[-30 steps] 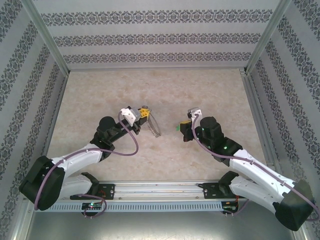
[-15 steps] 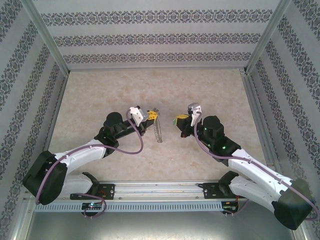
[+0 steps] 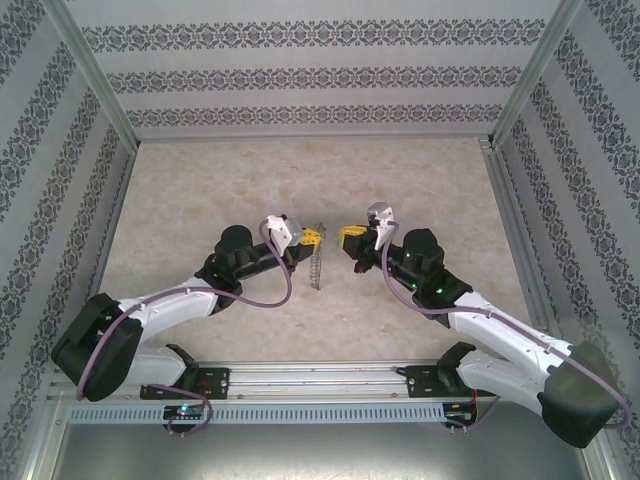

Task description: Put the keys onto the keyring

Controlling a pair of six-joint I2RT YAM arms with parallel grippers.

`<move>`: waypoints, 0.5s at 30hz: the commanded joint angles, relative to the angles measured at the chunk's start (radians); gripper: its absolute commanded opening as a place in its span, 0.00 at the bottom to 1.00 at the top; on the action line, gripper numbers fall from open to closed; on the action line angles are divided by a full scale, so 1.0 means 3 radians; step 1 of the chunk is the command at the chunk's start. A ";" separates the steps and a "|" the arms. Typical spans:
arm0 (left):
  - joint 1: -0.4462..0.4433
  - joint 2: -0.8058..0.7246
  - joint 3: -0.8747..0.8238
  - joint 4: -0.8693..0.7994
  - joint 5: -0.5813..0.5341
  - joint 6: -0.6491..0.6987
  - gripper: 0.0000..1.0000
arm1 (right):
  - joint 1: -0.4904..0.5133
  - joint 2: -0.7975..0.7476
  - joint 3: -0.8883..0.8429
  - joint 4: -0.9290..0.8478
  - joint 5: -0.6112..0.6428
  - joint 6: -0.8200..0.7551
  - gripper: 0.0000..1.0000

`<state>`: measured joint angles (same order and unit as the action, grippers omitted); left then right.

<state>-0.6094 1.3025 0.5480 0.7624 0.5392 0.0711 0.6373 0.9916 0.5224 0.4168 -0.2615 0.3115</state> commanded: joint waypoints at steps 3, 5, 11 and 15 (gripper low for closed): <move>-0.0070 -0.0102 0.0075 0.0095 0.0014 0.0245 0.00 | 0.0034 0.0045 0.0015 0.0145 -0.0176 -0.0025 0.00; -0.0070 -0.0123 0.0078 0.0088 -0.0012 0.0235 0.00 | 0.0063 0.0056 0.0007 0.0143 -0.0167 -0.0031 0.00; -0.0070 -0.0120 0.0105 0.0082 0.0007 0.0142 0.00 | 0.0143 0.0087 0.0020 0.0125 -0.0139 -0.0041 0.00; -0.0079 -0.0104 0.0098 0.0096 0.0026 0.0113 0.00 | 0.0174 0.0110 0.0072 0.0087 -0.0139 -0.0069 0.00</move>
<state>-0.6163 1.2911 0.5480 0.7620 0.5388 0.1078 0.6769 1.0183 0.5224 0.4168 -0.2874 0.3080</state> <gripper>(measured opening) 0.050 0.056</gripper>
